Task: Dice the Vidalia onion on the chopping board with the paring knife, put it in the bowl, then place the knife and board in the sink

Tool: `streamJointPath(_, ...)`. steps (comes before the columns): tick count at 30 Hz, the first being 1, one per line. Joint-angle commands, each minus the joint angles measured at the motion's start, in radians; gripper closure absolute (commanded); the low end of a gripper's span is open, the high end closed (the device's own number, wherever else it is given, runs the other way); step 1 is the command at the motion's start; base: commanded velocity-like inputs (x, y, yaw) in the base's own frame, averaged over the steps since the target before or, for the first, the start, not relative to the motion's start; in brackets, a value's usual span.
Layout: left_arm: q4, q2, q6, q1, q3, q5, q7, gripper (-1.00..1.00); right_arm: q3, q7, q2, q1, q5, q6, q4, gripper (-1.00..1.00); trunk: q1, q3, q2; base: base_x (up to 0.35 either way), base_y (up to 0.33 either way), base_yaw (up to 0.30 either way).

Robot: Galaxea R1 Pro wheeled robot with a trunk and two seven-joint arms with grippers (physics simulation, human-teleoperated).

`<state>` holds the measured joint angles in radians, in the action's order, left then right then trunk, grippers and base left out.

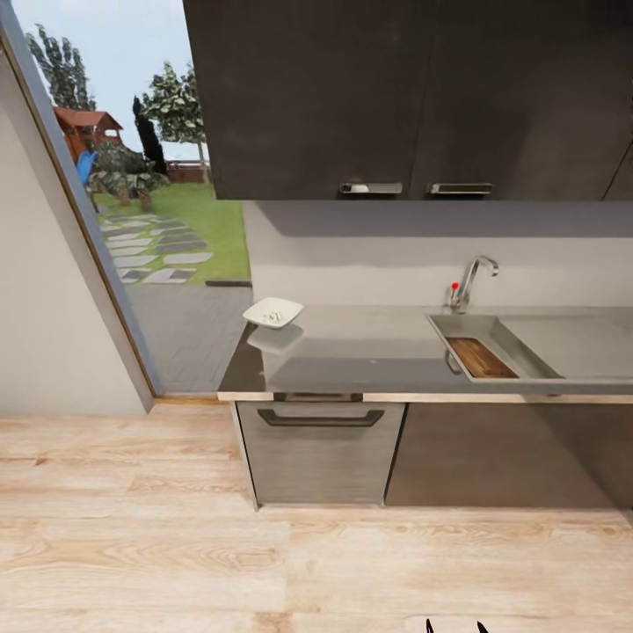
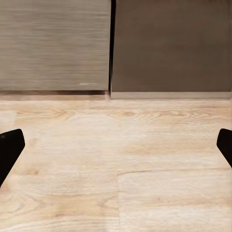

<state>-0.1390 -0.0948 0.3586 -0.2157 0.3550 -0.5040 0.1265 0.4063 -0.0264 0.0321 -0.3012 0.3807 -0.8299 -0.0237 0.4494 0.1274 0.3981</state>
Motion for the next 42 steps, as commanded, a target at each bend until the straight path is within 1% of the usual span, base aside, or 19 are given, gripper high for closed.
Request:
streamJointPath(1, -0.001, 0.000, 0.002, -0.001, 0.009, -0.002, 0.007, -1.00, 0.008, -0.003, 0.000, -0.001, 0.010, -0.003, 0.001, -1.00, 0.001, 0.000, 0.002, 0.000, 0.000, 0.000)
streamJointPath(35, -0.001, 0.000, 0.002, 0.000, 0.009, -0.003, 0.007, -1.00, 0.008, -0.003, 0.000, -0.001, 0.010, -0.003, 0.001, -1.00, 0.001, -0.053, 0.002, 0.000, 0.000, 0.000)
streamJointPath(42, -0.001, 0.000, 0.002, -0.001, 0.009, -0.003, 0.007, -1.00, 0.008, -0.003, 0.004, -0.001, 0.010, -0.003, 0.001, -1.00, 0.001, -0.064, 0.002, 0.000, 0.000, 0.000)
